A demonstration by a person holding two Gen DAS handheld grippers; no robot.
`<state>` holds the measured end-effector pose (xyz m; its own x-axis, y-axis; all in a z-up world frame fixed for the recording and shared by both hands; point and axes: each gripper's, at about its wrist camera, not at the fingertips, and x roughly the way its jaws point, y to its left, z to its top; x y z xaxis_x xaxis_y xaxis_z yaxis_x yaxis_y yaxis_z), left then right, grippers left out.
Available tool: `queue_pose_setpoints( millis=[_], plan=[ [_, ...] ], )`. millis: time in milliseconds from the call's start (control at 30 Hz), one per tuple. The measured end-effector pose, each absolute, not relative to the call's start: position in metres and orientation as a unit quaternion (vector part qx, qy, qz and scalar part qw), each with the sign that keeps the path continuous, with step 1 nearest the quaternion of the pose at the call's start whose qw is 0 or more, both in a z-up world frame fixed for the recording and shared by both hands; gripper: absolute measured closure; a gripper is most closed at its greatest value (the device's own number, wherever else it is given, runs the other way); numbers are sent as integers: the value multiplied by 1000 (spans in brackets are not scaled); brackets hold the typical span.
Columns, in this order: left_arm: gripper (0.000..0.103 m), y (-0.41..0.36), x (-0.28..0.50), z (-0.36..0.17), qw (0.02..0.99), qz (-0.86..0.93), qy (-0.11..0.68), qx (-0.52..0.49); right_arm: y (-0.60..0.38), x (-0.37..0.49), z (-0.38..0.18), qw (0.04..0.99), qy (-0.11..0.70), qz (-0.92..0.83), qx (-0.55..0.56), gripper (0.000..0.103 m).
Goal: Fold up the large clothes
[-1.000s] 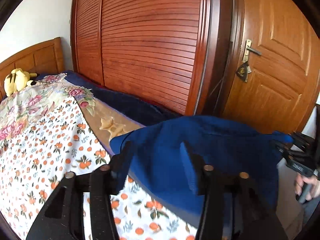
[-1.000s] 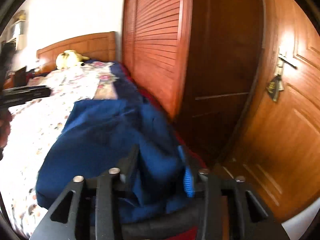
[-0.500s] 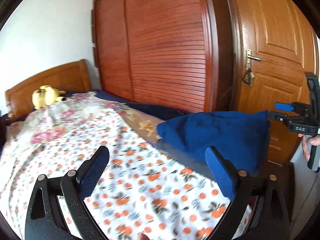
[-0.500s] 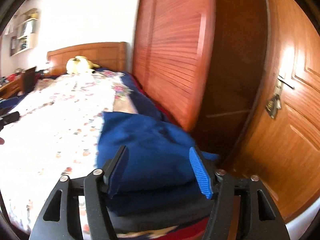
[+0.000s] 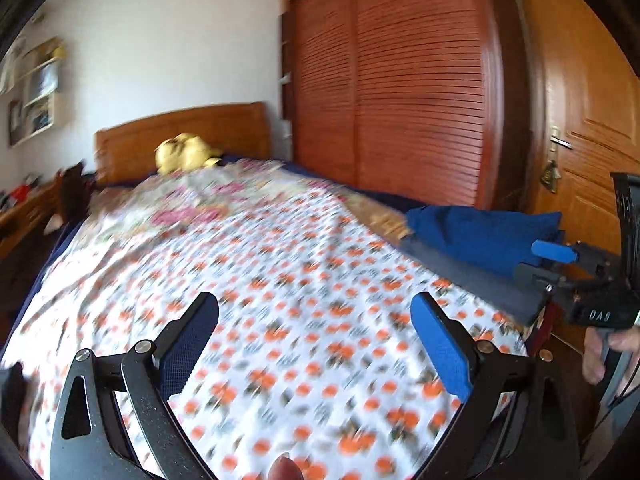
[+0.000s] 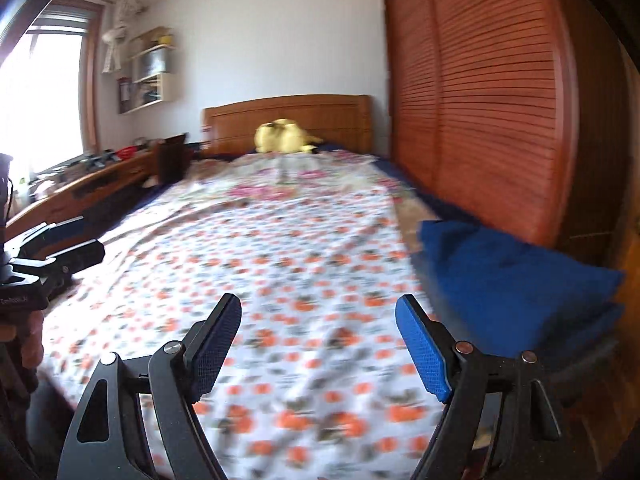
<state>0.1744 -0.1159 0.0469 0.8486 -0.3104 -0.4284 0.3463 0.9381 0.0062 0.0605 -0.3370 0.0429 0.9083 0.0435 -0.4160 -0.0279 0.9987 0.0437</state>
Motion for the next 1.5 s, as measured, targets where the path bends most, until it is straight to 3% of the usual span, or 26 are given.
queue_pose_setpoints(
  millis=[267, 567, 1500],
  plan=[
    [6, -32, 122, 43, 975, -66, 209, 21, -258, 49, 41, 975, 201, 92, 37, 22],
    [6, 25, 80, 17, 975, 4, 221, -10, -234, 52, 25, 970, 193, 142, 28, 22],
    [6, 35, 66, -7, 974, 14, 228, -10, -228, 67, -1, 969, 201, 140, 28, 22]
  ],
)
